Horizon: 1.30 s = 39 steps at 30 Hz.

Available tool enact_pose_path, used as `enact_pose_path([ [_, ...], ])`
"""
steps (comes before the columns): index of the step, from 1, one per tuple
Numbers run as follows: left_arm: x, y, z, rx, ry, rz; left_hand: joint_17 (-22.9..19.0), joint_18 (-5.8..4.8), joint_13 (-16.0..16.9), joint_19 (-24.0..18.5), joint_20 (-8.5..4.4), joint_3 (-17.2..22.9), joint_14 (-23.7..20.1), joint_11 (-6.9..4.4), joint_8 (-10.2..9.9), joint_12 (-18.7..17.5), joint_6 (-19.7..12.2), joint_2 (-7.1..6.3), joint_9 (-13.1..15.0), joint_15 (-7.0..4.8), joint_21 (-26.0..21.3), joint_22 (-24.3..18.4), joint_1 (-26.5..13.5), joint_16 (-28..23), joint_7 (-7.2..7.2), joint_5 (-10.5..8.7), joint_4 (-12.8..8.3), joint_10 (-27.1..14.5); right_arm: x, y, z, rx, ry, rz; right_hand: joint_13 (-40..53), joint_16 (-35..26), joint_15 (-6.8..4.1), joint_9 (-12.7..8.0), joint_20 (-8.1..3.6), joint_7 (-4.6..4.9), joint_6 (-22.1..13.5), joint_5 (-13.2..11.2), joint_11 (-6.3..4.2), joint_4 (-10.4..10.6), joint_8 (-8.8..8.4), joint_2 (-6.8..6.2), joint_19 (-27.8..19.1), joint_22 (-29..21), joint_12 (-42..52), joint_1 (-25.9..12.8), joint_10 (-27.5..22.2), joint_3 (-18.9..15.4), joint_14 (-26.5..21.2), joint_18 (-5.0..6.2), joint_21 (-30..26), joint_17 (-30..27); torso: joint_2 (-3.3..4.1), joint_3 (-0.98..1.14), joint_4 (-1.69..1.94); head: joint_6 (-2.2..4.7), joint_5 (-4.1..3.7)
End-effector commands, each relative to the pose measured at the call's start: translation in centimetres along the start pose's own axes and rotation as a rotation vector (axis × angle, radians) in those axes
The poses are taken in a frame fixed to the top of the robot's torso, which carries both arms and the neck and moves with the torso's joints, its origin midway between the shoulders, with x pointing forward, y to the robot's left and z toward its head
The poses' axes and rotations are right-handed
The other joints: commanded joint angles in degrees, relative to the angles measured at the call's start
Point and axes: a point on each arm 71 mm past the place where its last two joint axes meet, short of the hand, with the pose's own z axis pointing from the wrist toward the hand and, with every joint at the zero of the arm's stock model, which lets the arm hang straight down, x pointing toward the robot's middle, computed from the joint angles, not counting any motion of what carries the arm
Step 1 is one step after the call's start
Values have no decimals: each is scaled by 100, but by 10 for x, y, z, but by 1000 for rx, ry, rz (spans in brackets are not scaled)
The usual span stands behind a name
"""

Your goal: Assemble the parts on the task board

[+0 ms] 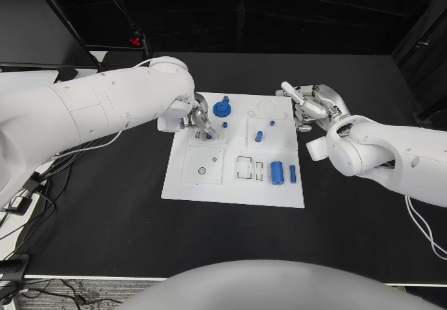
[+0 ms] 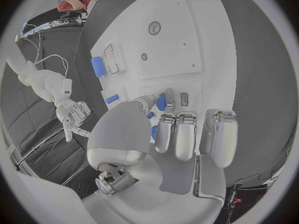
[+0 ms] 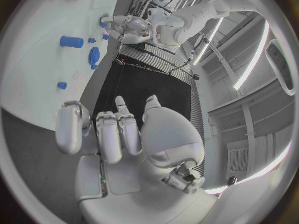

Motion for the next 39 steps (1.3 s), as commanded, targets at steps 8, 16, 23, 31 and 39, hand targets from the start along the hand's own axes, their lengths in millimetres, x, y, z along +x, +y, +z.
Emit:
enact_pose_path([
  [8, 6, 3, 1, 11, 22, 13, 1509, -37, 1507, 618, -52, -600, 600, 47, -71, 4, 42, -144, -30, 41, 18, 1506, -295, 5, -4, -2, -15, 600, 0, 1, 0, -7, 6, 4, 1497, 14, 17, 7, 13, 16, -25, 9, 47, 9, 34, 56, -30, 948, -2, 19, 596, -39, 617, 117, -22, 1508, 1, 0, 1, 4, 6],
  [16, 3, 5, -2, 37, -29, -18, 1509, -37, 1507, 618, -56, -1282, 600, 51, -91, 4, 56, -1, -22, 47, 18, 1506, -741, 5, 5, -763, 4, 600, -1, 1, 0, -5, 5, 3, 1497, 14, 17, 7, 13, 16, -25, 9, 47, 9, 34, 56, -30, 948, -2, 19, 596, -39, 617, 117, -22, 1508, 0, -2, 2, 18, 0],
  [23, -6, 7, -9, 41, -80, -24, 1509, -37, 1507, 618, -54, -1456, 600, 69, -38, 4, -51, 83, 41, 53, 18, 1506, -699, 5, 25, -844, -8, 600, -1, 0, 0, -2, 6, 3, 1497, 14, 17, 7, 13, 16, -25, 9, 47, 9, 34, 56, -30, 948, -2, 19, 596, -39, 617, 117, -22, 1508, 0, 0, -5, 30, 5],
  [31, -16, 6, -18, 39, -113, -24, 1509, -37, 1507, 618, -39, -1811, 600, 90, 342, 4, -353, 271, 357, 70, 18, 1506, -512, 5, 48, -849, -4, 600, 0, -1, 1, 2, 9, 4, 1497, 14, 17, 7, 13, 16, -25, 9, 47, 9, 34, 56, -30, 948, -2, 19, 596, -39, 617, 117, -22, 1508, -7, 5, -7, 56, 1],
  [39, -25, 3, -23, 31, -94, 4, 1509, -37, 1507, 618, -42, -2136, 600, 65, 852, 4, -504, 436, 737, 54, 18, 1506, -378, 5, 13, -849, -4, 600, 1, -3, 0, 7, 12, 6, 1497, 14, 21, 8, 15, 18, -22, 14, 52, 7, 43, 67, -36, 944, -2, 29, 596, -44, 617, 119, -33, 1508, 1, -1, -14, 116, 20],
])
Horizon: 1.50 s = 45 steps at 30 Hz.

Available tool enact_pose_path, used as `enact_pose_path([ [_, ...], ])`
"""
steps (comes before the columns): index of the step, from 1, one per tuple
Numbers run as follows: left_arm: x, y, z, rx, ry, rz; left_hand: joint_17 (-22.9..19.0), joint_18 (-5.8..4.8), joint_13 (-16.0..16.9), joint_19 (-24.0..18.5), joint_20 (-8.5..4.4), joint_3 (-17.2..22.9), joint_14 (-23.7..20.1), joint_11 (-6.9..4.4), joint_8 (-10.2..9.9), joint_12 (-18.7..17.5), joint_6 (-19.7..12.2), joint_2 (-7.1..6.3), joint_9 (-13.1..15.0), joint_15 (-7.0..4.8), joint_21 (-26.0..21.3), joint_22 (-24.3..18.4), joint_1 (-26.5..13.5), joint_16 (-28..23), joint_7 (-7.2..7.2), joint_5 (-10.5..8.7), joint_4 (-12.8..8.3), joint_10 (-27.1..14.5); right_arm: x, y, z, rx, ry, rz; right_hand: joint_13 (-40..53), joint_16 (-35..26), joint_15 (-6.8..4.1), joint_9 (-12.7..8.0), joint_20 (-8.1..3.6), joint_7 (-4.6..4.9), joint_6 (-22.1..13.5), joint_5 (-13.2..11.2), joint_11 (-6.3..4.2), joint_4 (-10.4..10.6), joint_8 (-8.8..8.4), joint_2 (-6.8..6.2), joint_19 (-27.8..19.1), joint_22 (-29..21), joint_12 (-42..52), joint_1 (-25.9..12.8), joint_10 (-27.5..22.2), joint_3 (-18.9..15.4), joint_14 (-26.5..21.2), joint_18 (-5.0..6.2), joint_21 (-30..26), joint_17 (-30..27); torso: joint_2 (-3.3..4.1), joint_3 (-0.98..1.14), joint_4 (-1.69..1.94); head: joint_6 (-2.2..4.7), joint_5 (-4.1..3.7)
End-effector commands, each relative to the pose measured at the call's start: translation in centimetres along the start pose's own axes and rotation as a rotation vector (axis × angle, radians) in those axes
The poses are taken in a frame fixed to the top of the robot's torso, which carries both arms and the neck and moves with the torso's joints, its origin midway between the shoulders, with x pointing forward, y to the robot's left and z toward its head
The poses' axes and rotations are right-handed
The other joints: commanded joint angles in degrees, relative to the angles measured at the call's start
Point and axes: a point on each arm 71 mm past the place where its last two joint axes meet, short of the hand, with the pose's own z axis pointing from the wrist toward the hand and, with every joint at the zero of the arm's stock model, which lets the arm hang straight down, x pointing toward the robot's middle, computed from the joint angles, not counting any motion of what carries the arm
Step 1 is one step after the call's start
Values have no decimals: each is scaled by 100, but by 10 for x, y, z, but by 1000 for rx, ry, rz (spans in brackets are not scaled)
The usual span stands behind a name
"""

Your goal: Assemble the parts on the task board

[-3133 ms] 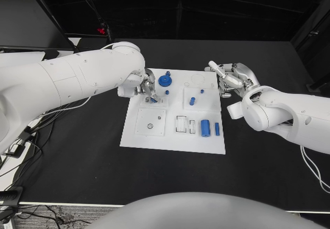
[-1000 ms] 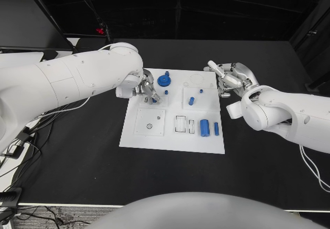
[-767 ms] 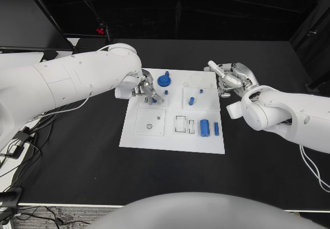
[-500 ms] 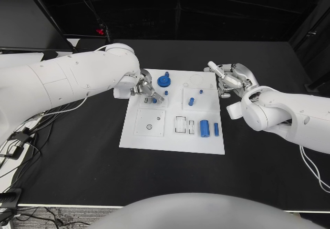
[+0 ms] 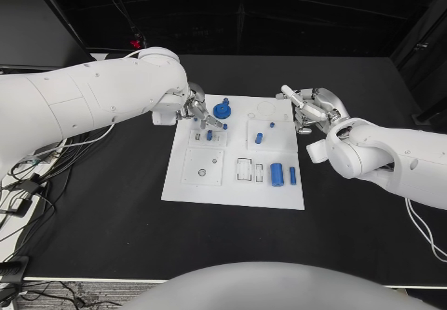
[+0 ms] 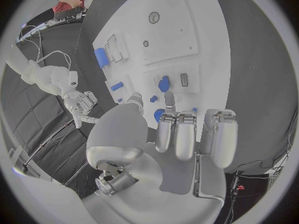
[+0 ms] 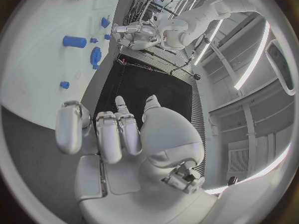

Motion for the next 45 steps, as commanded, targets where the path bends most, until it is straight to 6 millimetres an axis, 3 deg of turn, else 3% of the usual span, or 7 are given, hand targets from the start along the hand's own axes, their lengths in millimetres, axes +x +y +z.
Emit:
enact_pose_path([
  [1, -2, -2, 0, -3, 31, 30, 1510, -37, 1507, 597, -22, -43, 600, 12, 56, 4, -19, 76, 37, 11, 18, 1508, 8, 5, -29, -27, -6, 608, 1, 1, 0, -3, 11, 6, 1497, 14, 21, 5, 15, 18, -22, 14, 52, -8, 21, 37, -36, 944, -2, -2, 596, -29, 617, 61, -33, 1509, 5, -3, -2, 28, 17],
  [12, -4, -1, 3, -36, 124, 80, 1510, -37, 1507, 597, -40, -90, 600, -26, 66, 4, 77, 261, 23, -20, 18, 1508, 103, 5, -72, -8, 0, 608, 3, 1, 1, -3, 12, 6, 1497, 14, 21, 5, 15, 18, -22, 14, 52, -8, 21, 37, -36, 944, -2, -2, 596, -29, 617, 61, -33, 1509, 6, -2, 5, 79, 43],
  [14, -5, -1, 4, -43, 135, 84, 1510, -37, 1507, 597, -51, -158, 600, -34, 37, 4, 117, 365, -4, -31, 18, 1508, 31, 5, -84, -6, 4, 608, 3, 1, 1, -3, 13, 7, 1497, 14, 21, 5, 15, 18, -22, 14, 52, -8, 21, 37, -36, 944, -2, -2, 596, -29, 617, 61, -33, 1509, 9, -6, 3, 93, 51],
  [20, -5, -1, 9, -33, 170, 89, 1510, -37, 1507, 597, -58, -219, 600, -48, -2, 4, 148, 514, -32, -41, 18, 1508, -8, 5, -90, 16, -2, 608, 5, 1, 1, -5, 17, 8, 1497, 14, 23, 5, 17, 20, -21, 17, 55, -9, 26, 43, -40, 942, -2, 3, 596, -32, 617, 63, -39, 1509, 5, -9, -9, 114, 56],
  [32, -5, -5, 15, -3, 169, 78, 1510, -37, 1507, 597, -73, -229, 600, -75, -47, 4, 212, 683, -64, -62, 18, 1508, 254, 5, -123, 180, -10, 608, 5, 2, 1, -7, 16, 8, 1497, 14, 25, 6, 19, 21, -21, 23, 57, -9, 29, 49, -42, 941, -2, 8, 596, -34, 617, 64, -43, 1509, 5, -2, 1, 171, 79],
  [45, 1, -6, 20, -7, 170, 69, 1510, -37, 1507, 597, -83, -233, 600, -78, -111, 4, 196, 777, -98, -63, 18, 1508, 353, 5, -122, 224, -7, 608, 7, 2, 2, -10, 19, 10, 1497, 14, 28, 5, 22, 24, -23, 33, 61, -10, 35, 58, -41, 941, -2, 18, 596, -39, 617, 63, -43, 1509, 13, -6, -7, 384, 185],
])
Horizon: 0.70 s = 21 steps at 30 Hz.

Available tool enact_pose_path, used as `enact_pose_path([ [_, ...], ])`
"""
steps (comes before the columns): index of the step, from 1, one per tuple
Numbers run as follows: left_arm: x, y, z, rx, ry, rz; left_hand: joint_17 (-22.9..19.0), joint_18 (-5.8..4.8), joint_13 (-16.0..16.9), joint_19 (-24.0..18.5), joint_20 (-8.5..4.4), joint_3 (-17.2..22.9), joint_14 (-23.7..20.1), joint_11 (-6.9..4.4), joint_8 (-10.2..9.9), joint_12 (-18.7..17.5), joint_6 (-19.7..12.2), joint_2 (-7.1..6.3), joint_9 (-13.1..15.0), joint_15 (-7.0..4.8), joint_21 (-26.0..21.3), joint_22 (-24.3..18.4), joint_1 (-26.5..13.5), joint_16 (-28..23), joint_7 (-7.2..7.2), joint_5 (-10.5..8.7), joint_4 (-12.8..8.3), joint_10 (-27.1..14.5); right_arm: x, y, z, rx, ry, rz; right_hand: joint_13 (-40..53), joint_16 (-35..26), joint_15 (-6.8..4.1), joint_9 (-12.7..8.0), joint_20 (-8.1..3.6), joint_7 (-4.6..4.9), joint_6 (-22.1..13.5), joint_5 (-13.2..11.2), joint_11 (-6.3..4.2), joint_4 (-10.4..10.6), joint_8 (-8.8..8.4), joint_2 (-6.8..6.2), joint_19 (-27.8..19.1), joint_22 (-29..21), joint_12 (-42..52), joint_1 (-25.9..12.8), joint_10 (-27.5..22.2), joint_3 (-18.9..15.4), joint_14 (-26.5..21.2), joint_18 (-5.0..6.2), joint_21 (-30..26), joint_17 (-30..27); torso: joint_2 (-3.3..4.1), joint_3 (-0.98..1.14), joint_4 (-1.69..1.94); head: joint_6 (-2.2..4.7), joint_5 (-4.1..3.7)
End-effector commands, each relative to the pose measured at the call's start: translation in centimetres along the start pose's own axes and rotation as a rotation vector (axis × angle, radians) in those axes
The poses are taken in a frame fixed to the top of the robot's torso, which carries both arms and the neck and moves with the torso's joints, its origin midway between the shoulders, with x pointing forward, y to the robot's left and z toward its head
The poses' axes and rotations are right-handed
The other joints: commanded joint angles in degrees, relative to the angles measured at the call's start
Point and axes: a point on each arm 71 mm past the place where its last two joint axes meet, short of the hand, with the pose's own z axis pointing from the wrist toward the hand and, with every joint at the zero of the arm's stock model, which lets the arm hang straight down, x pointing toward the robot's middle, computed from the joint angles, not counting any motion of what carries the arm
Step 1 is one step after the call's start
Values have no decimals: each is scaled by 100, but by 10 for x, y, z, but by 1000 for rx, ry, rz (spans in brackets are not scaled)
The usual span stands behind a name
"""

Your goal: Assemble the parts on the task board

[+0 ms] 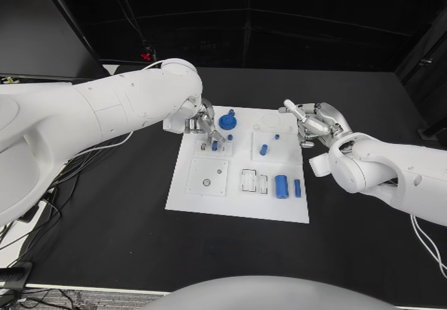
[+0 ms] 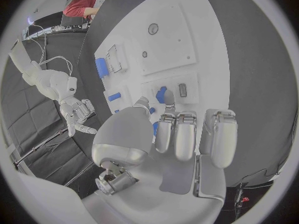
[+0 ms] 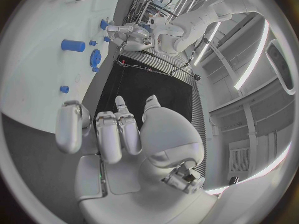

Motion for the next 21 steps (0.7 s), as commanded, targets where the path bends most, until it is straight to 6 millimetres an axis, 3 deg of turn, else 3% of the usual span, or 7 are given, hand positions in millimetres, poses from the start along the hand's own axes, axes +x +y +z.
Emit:
enact_pose_path([
  [1, 0, -1, 0, 7, 3, 4, 1510, -37, 1507, 597, -41, -31, 600, -34, -44, 4, 29, 18, -14, -23, 18, 1509, 65, 5, 0, 40, 11, 608, 2, 2, 0, -10, 8, 5, 1498, 14, 28, 7, 0, 24, -23, 33, 39, -10, 35, 58, -19, 941, -2, 18, 617, -39, 617, 74, -18, 1510, 3, -2, -9, 55, 25],
  [4, 0, -1, 1, 2, 4, 4, 1510, -37, 1507, 597, -43, -32, 600, -34, -53, 4, 27, 33, -19, -22, 18, 1509, 79, 5, 1, 51, 12, 608, 2, 2, 0, -11, 9, 5, 1498, 14, 28, 7, 0, 24, -23, 33, 39, -10, 35, 58, -19, 941, -2, 18, 617, -39, 617, 74, -18, 1510, 5, -3, -7, 90, 34],
  [21, 2, -4, 6, 2, -9, -7, 1510, -37, 1507, 597, -50, -8, 600, -34, -147, 4, 34, 237, -74, -23, 18, 1509, 335, 5, 2, 249, 16, 608, 3, 2, 1, -11, 12, 7, 1498, 14, 30, 7, 2, 26, -26, 40, 41, -10, 38, 64, -14, 944, -2, 25, 617, -43, 617, 72, -13, 1510, -4, 2, -6, 81, -6],
])
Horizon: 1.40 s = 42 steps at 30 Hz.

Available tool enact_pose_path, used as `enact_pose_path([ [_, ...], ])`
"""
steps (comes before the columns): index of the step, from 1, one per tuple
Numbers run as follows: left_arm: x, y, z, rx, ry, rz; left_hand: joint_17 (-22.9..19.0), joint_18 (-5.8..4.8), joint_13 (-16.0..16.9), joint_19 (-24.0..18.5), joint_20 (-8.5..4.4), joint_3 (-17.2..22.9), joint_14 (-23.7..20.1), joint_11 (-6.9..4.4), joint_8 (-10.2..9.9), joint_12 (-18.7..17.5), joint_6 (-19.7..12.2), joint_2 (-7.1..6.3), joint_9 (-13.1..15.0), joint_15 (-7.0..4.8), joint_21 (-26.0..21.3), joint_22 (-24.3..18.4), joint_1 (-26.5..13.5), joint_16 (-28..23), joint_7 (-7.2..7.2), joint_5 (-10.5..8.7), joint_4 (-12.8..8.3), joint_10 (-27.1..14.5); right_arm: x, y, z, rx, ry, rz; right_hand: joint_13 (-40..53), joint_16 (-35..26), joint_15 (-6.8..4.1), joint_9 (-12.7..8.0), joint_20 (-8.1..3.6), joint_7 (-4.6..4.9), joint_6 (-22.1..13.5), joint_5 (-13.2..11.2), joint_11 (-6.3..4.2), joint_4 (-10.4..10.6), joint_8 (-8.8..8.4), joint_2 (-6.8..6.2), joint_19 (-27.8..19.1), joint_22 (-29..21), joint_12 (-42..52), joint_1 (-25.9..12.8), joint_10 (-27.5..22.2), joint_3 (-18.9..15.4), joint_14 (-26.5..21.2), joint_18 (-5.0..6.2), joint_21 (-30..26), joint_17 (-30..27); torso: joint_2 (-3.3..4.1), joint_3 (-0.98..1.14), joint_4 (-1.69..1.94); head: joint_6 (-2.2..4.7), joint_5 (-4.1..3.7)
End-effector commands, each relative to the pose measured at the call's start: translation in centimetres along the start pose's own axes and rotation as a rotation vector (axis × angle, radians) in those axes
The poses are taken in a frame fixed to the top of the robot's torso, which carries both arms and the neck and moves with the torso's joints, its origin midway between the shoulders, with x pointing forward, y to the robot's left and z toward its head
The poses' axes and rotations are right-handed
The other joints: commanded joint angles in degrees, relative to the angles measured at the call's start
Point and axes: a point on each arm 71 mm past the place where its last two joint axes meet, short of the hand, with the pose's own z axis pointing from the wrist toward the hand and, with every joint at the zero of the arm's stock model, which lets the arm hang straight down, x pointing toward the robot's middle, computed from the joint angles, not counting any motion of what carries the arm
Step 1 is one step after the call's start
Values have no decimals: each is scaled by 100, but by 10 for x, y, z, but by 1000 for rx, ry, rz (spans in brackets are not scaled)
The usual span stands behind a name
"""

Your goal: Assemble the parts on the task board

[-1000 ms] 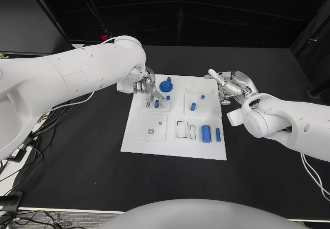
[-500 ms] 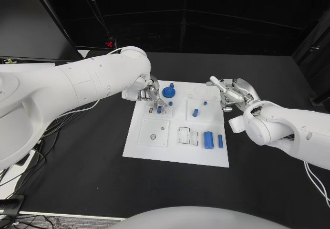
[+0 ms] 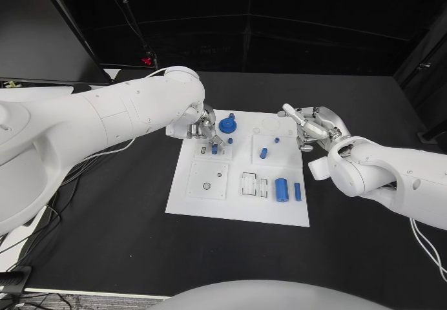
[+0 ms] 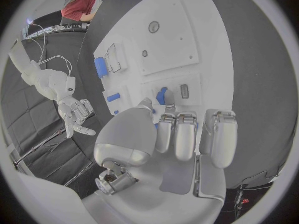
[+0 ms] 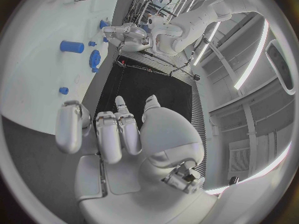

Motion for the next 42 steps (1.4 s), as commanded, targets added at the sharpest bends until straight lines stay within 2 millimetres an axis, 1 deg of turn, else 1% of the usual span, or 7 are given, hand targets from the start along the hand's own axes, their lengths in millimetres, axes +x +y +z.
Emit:
enact_pose_path([
  [1, -1, -1, 0, 1, -9, -2, 1509, -37, 1506, 597, -51, -8, 600, -34, -42, 4, 32, 17, -12, -23, 18, 1509, 63, 5, 3, 38, 17, 608, 2, 2, 0, -10, 9, 5, 1497, 14, 30, 8, 2, 25, -26, 40, 41, 2, 39, 47, -15, 944, -2, 8, 617, -30, 617, 73, -13, 1510, -2, -1, -6, -7, -8],
  [10, 1, -1, 2, -8, -5, -1, 1509, -37, 1506, 597, -53, 10, 600, -37, -95, 4, 26, 99, -40, -24, 18, 1509, 259, 5, -2, 267, 12, 608, 2, 2, 0, -9, 10, 5, 1497, 14, 30, 8, 2, 25, -26, 40, 41, 2, 39, 47, -15, 944, -2, 8, 617, -30, 617, 73, -13, 1510, -7, 3, 11, -33, -35],
  [19, 1, -1, 2, -9, -3, -1, 1509, -37, 1506, 597, -64, 206, 600, -59, -146, 4, 14, 159, -59, -42, 18, 1509, 756, 5, -26, 766, 7, 608, 2, 2, 1, -9, 11, 6, 1497, 14, 30, 8, 2, 25, -26, 40, 41, 2, 39, 47, -15, 944, -2, 8, 617, -30, 617, 73, -13, 1510, -8, 0, 5, -45, -43],
  [28, 2, -1, 2, 0, -3, -2, 1509, -37, 1506, 597, -69, 622, 600, -67, -152, 4, -19, -15, -35, -57, 18, 1509, 1442, 5, -32, 1299, -64, 608, 2, 2, 1, -8, 10, 5, 1497, 14, 35, 7, 7, 29, -33, 60, 45, 3, 47, 70, -16, 944, -2, 26, 617, -35, 617, 74, -18, 1510, -5, 2, 4, -67, -57],
  [33, 2, 0, 2, 8, -6, -5, 1509, -37, 1506, 597, -62, 1071, 600, -41, -156, 4, -54, -141, -16, -50, 18, 1509, 1815, 5, 0, 1561, -194, 608, 2, 2, 1, -8, 10, 5, 1497, 14, 37, 6, 10, 31, -37, 74, 48, 4, 53, 88, -14, 945, -2, 37, 617, -37, 617, 73, -18, 1510, -7, 4, 9, -84, -65],
  [37, 1, 2, 2, 13, -15, -12, 1509, -37, 1506, 597, -41, 1496, 600, -6, -146, 4, -59, -339, 7, -16, 18, 1509, 1833, 5, 37, 1560, -130, 608, 2, 1, 1, -8, 9, 5, 1497, 14, 37, 6, 10, 31, -37, 74, 48, 4, 53, 88, -14, 945, -2, 37, 617, -37, 617, 73, -18, 1510, -7, 3, 9, -94, -73],
  [42, 0, 5, 1, 25, -32, -23, 1509, -37, 1506, 597, -35, 1609, 600, -2, -135, 4, -55, -418, 19, -10, 18, 1509, 1800, 5, 40, 1525, -87, 608, 1, 1, 1, -7, 7, 4, 1497, 14, 37, 6, 10, 31, -37, 74, 48, 4, 53, 88, -14, 945, -2, 37, 617, -37, 617, 73, -18, 1510, -9, 2, 11, -121, -85],
])
